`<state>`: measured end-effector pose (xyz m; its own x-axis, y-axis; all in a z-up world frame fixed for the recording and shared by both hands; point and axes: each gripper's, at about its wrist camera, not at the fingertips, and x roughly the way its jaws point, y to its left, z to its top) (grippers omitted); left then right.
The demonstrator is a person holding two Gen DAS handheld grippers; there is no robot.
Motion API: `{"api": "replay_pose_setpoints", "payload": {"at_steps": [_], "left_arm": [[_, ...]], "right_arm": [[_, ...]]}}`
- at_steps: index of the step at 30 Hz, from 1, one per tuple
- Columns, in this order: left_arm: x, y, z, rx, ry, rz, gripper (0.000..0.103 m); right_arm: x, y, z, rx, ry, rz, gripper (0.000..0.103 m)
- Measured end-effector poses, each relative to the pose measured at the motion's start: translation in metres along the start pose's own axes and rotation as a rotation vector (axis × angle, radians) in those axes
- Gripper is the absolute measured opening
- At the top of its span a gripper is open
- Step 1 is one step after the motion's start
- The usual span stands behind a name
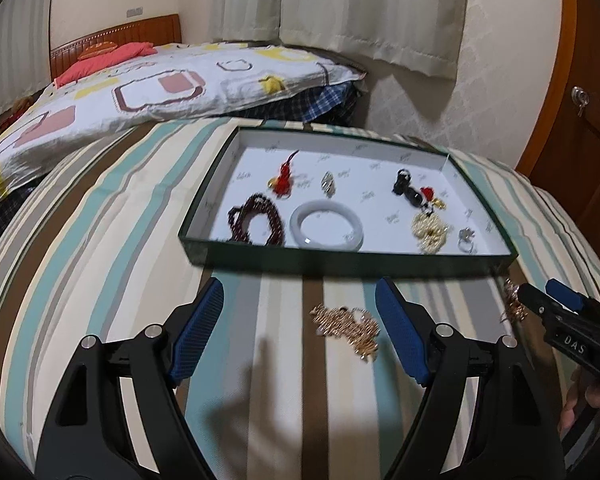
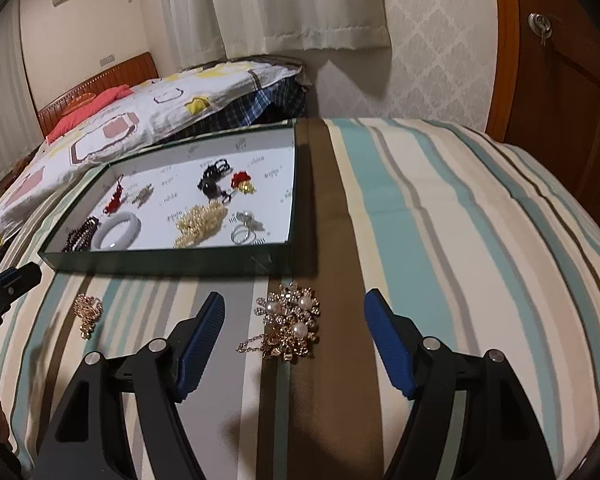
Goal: Organize jewelry
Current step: 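Move the left tool to the gold chain while the right tool approaches the pearl brooch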
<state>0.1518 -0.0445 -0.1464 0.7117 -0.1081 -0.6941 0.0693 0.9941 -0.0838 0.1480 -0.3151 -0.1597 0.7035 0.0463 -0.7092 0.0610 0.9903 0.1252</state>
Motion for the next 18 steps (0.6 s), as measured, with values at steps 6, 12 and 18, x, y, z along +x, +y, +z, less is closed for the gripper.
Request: {"api": "replay_pose_setpoints", "payload": {"at_steps": [6, 12, 18], "left_arm": [[0.005, 0.001, -0.003, 0.002, 0.013, 0.001, 0.076], [0.01, 0.0, -0.005, 0.0, 0.028, -0.004, 0.076], [0.013, -0.001, -0.008, -0.001, 0.04, -0.011, 0.076]], "right_arm": [[0.011, 0.003, -0.001, -0.013, 0.043, -0.001, 0.056], [0.018, 0.008, -0.007, -0.045, 0.08, -0.018, 0.048], [0.016, 0.01, -0.008, -0.061, 0.078, -0.016, 0.027]]}}
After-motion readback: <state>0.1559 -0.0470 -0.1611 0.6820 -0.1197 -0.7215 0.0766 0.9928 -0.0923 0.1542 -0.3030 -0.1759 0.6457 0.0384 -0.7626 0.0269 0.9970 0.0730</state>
